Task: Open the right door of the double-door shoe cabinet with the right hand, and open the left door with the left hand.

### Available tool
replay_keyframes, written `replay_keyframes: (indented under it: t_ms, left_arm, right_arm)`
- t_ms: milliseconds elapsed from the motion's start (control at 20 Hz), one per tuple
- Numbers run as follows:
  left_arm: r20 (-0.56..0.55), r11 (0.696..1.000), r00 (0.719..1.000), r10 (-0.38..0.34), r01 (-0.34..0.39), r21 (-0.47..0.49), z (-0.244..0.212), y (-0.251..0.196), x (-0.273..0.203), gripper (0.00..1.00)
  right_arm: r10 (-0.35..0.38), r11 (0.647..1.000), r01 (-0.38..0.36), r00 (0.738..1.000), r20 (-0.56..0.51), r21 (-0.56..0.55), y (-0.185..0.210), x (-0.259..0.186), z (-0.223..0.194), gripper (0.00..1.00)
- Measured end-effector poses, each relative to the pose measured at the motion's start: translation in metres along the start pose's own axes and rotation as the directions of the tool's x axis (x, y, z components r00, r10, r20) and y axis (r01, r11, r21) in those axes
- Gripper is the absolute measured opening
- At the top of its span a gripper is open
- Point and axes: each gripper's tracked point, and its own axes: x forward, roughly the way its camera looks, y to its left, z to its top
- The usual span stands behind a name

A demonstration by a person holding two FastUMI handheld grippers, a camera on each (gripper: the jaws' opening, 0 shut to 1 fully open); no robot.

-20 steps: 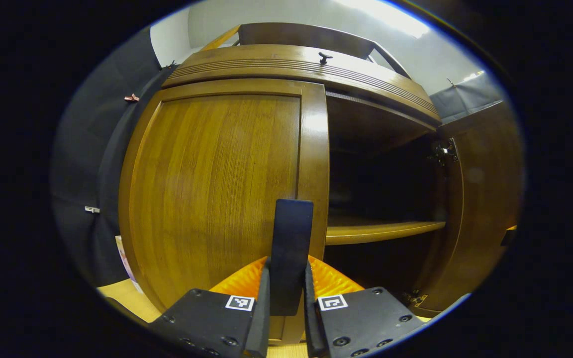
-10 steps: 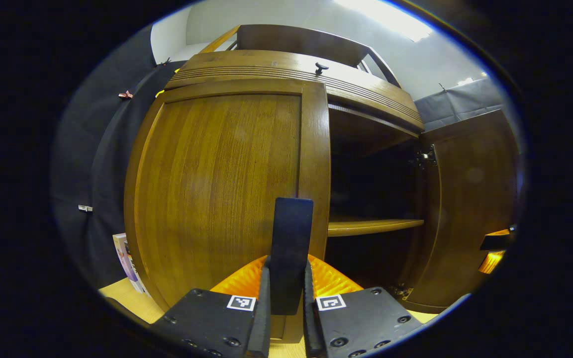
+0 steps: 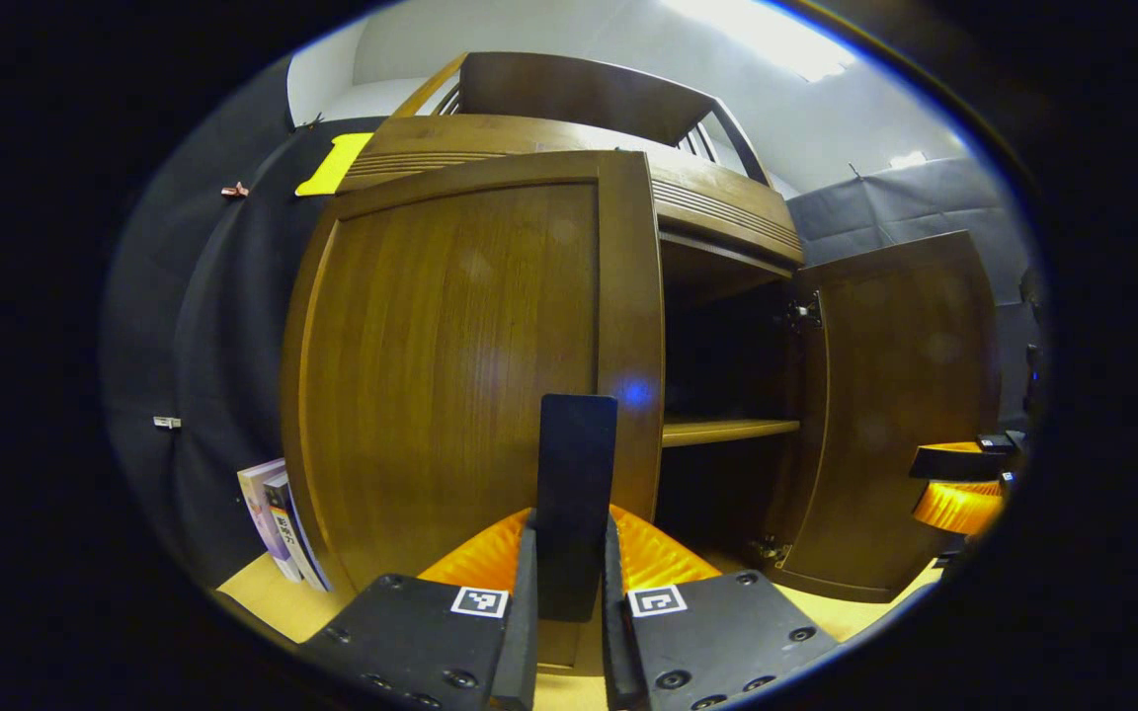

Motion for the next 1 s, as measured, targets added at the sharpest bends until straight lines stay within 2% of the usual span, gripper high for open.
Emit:
replay_keyframes:
  t_ms: [450, 1000]
  left_arm:
    - [-0.003, 0.998, 0.998, 0.060, -0.060, 0.012, 0.007, 0.027, -0.064, 0.30]
    - [0.007, 0.987, 0.988, 0.152, -0.153, 0.040, 0.015, 0.069, -0.116, 0.27]
  right_arm:
    - [0.073, 0.996, -0.073, 0.997, 0.012, 0.060, 0.046, -0.012, -0.001, 0.89]
    - [0.166, 0.984, -0.167, 0.986, 0.010, 0.066, 0.103, -0.008, 0.000, 0.89]
